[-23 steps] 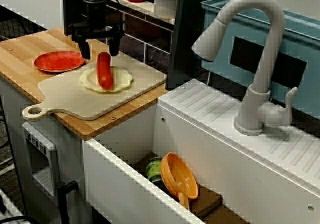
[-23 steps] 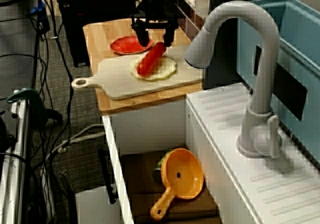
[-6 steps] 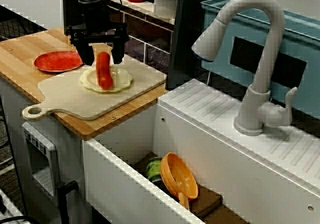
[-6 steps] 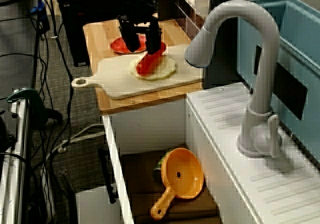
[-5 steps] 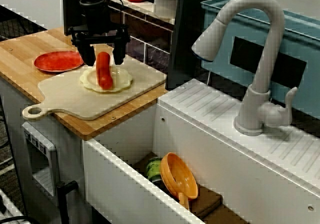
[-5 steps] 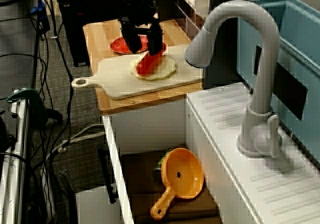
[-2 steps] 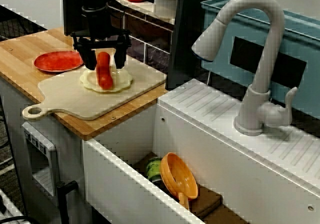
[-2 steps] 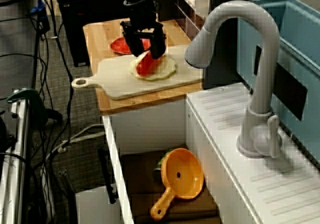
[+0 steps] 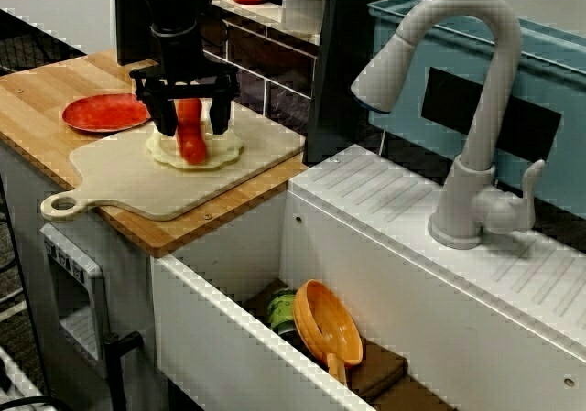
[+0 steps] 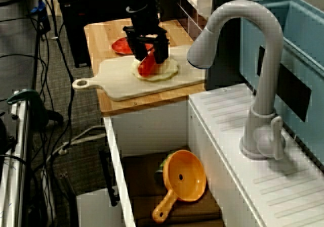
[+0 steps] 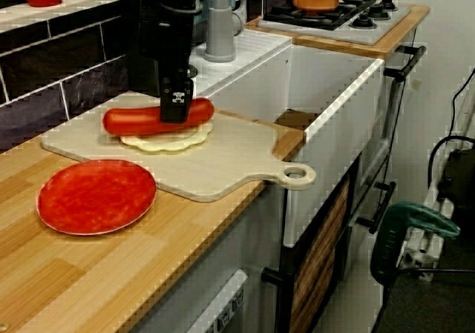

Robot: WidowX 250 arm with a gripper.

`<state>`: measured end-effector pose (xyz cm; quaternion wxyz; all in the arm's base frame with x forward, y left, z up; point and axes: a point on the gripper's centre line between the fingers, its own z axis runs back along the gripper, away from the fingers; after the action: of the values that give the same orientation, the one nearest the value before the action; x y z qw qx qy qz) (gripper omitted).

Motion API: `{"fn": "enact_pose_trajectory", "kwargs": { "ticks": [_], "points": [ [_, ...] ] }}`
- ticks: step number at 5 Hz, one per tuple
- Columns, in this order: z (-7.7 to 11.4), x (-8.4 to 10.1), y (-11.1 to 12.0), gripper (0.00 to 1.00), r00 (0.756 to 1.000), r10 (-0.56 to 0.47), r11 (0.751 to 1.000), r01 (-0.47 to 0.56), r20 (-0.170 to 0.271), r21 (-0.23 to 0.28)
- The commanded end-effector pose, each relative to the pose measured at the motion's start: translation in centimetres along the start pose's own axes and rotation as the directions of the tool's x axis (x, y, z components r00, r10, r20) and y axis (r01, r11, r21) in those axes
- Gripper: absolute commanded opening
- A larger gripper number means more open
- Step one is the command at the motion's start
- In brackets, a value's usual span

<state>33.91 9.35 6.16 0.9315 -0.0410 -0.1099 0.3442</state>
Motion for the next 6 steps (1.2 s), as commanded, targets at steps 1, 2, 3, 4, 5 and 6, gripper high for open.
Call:
{"fn": "enact_pose_trajectory", "kwargs": {
  "ticks": [1, 2, 3, 4, 5, 6],
  "points": [
    [-0.6, 0.2, 0.9, 1.00, 0.999, -0.014, 0.999, 0.012, 0.051, 0.030],
    [-1.1, 0.0, 1.4, 0.00, 0.999, -0.019, 0.999, 0.017, 0.051, 0.033],
    [-0.7, 0.7, 1.5, 0.00, 1.000, 0.006, 0.999, -0.007, 0.016, 0.051],
    [0.4, 1.3, 1.5, 0.00, 0.999, 0.037, 0.998, -0.036, -0.019, 0.051],
    [1.5, 1.7, 1.7, 0.00, 0.998, 0.046, 0.998, -0.044, -0.039, 0.040],
    [2.3, 2.1, 1.8, 0.00, 0.996, 0.066, 0.997, -0.063, -0.053, 0.049]
  ]
}}
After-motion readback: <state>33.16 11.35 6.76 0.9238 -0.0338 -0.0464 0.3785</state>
